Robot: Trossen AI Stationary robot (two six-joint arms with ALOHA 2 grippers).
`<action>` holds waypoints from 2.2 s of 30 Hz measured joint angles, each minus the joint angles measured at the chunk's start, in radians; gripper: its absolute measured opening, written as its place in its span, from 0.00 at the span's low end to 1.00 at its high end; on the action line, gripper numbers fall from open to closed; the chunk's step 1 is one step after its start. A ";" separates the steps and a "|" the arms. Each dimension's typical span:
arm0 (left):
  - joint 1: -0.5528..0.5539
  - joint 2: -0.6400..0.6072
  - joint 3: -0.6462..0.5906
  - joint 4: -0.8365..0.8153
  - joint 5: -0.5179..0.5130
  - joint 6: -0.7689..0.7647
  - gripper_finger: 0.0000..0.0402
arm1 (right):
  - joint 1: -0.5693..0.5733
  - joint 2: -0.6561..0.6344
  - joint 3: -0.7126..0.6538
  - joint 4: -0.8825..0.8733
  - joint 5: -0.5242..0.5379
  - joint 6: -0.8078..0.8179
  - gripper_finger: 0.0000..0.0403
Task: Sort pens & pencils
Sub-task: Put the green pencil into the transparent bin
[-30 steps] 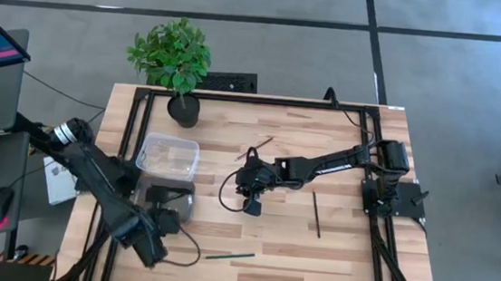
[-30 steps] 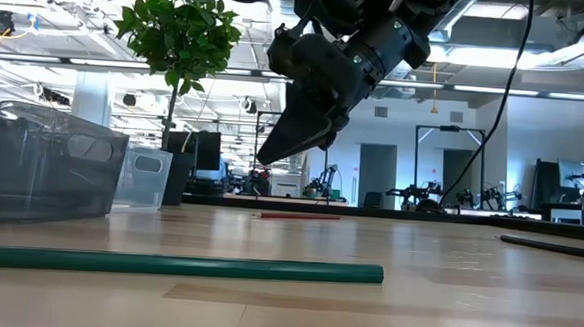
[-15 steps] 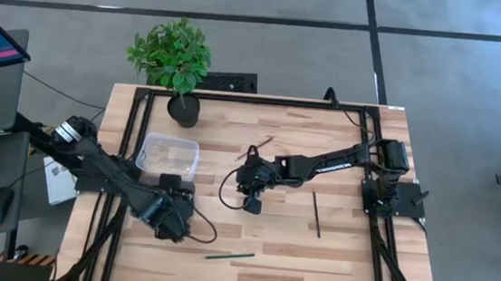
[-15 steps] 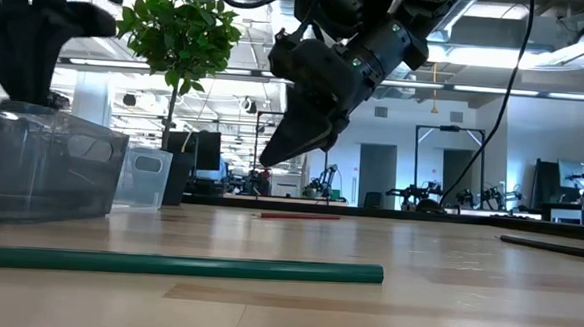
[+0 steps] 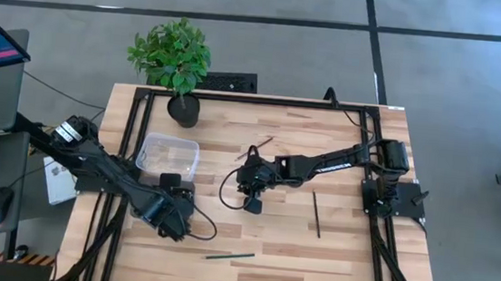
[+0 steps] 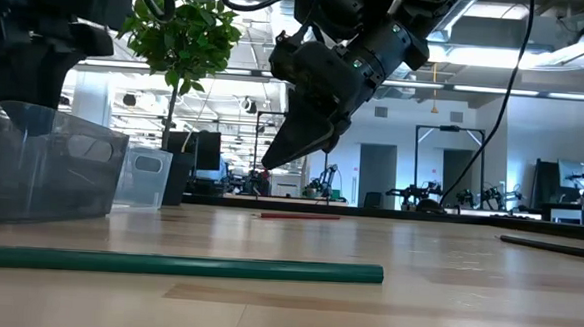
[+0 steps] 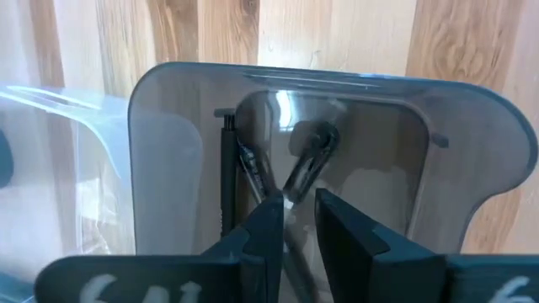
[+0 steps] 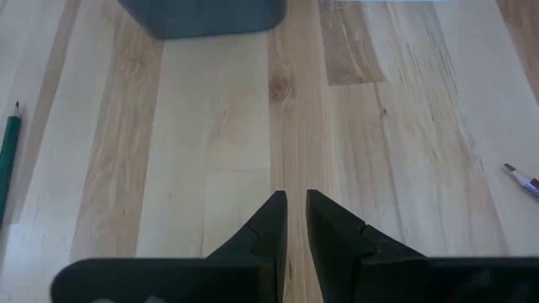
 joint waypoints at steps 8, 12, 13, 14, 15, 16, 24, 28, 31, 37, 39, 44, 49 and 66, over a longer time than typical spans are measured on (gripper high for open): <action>0.001 -0.003 0.012 -0.051 -0.002 -0.022 0.16 | 0.007 -0.001 0.000 -0.008 0.000 0.001 0.18; -0.001 -0.004 0.057 -0.138 -0.005 -0.044 0.16 | 0.025 -0.030 0.001 -0.029 -0.003 0.001 0.18; -0.002 -0.004 0.064 -0.141 -0.005 -0.040 0.16 | 0.028 -0.037 0.001 -0.049 -0.005 0.001 0.18; -0.002 -0.005 0.071 -0.140 -0.002 -0.035 0.16 | 0.033 -0.043 0.001 -0.068 -0.009 0.008 0.18; -0.002 -0.005 0.076 -0.131 -0.001 -0.034 0.16 | 0.038 -0.046 0.001 -0.081 -0.011 0.021 0.18; -0.002 -0.005 0.079 -0.124 0.001 -0.034 0.16 | 0.043 -0.050 0.001 -0.093 -0.011 0.041 0.18; 0.002 -0.005 0.080 -0.098 -0.001 0.004 0.16 | 0.113 -0.060 0.000 -0.188 -0.080 0.149 0.18; 0.002 -0.005 0.080 -0.067 -0.019 -0.005 0.18 | 0.168 -0.060 0.000 -0.191 -0.099 0.165 0.18; 0.002 -0.005 0.080 -0.033 -0.032 0.006 0.24 | 0.204 -0.060 0.000 -0.192 -0.099 0.166 0.18; 0.002 -0.005 0.080 0.158 0.054 0.088 0.41 | 0.266 -0.059 0.000 -0.192 -0.101 0.187 0.18; 0.002 -0.005 0.080 0.241 0.107 0.115 0.45 | 0.285 -0.059 0.000 -0.192 -0.111 0.203 0.18; 0.002 -0.005 0.080 0.425 0.209 0.145 0.48 | 0.325 -0.059 0.000 -0.184 -0.113 0.298 0.18; -0.003 -0.005 0.100 0.529 0.225 0.174 0.49 | 0.343 -0.059 0.000 -0.167 -0.111 0.348 0.18; -0.067 0.264 0.305 0.296 0.077 0.065 0.49 | 0.391 -0.050 0.000 -0.074 -0.108 0.273 0.18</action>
